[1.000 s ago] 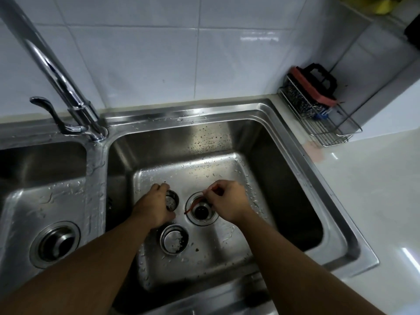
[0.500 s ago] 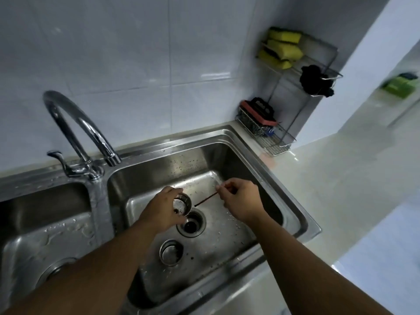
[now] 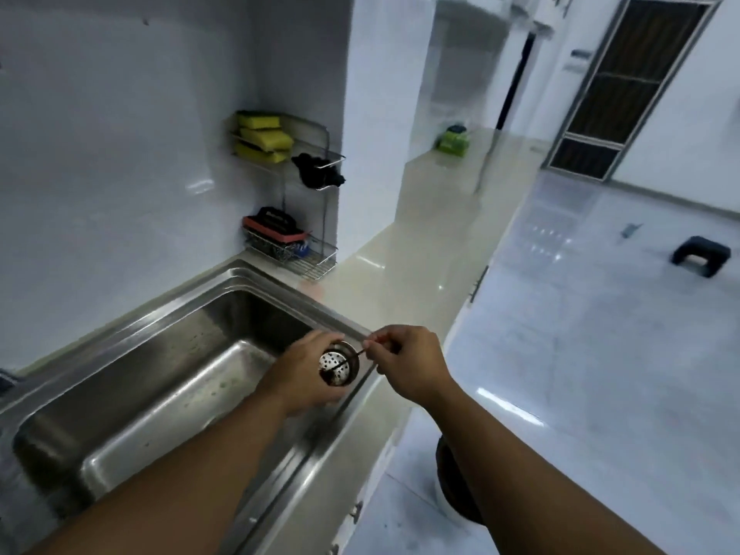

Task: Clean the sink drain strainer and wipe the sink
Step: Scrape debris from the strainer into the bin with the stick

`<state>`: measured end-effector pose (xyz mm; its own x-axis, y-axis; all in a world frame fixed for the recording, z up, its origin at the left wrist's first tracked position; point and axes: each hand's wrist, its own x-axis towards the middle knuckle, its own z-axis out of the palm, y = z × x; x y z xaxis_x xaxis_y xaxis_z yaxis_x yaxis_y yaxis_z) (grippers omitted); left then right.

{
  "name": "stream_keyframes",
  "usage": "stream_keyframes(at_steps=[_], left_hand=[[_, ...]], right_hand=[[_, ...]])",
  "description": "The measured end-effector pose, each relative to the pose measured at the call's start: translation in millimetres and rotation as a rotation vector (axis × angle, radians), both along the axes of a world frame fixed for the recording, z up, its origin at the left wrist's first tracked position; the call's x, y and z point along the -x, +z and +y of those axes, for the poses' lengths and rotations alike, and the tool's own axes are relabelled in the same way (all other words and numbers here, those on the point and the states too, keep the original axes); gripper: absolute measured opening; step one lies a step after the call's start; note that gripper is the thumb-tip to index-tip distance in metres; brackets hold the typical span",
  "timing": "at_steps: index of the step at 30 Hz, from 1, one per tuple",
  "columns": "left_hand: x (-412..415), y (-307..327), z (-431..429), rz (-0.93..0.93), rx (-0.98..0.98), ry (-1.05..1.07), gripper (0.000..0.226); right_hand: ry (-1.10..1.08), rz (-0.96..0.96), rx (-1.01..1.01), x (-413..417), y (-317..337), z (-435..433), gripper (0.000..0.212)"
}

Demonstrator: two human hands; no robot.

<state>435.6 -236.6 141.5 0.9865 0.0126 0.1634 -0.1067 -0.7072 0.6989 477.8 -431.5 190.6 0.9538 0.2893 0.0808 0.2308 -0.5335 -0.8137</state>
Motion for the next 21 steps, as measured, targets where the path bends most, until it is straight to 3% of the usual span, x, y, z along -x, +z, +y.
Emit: stream_keyframes(at_steps=[12, 21], left_hand=[[-101.8, -42.1, -224.1, 0.092, -0.061, -0.37, 0.086], [-158.1, -136.0, -357.0, 0.263, -0.081, -0.546, 0.089]], right_hand=[[-0.334, 0.098, -0.136, -24.3, -42.5, -227.5, 0.008], [-0.489, 0.24, -0.235, -47.7, -151.0, -346.6, 0.01]])
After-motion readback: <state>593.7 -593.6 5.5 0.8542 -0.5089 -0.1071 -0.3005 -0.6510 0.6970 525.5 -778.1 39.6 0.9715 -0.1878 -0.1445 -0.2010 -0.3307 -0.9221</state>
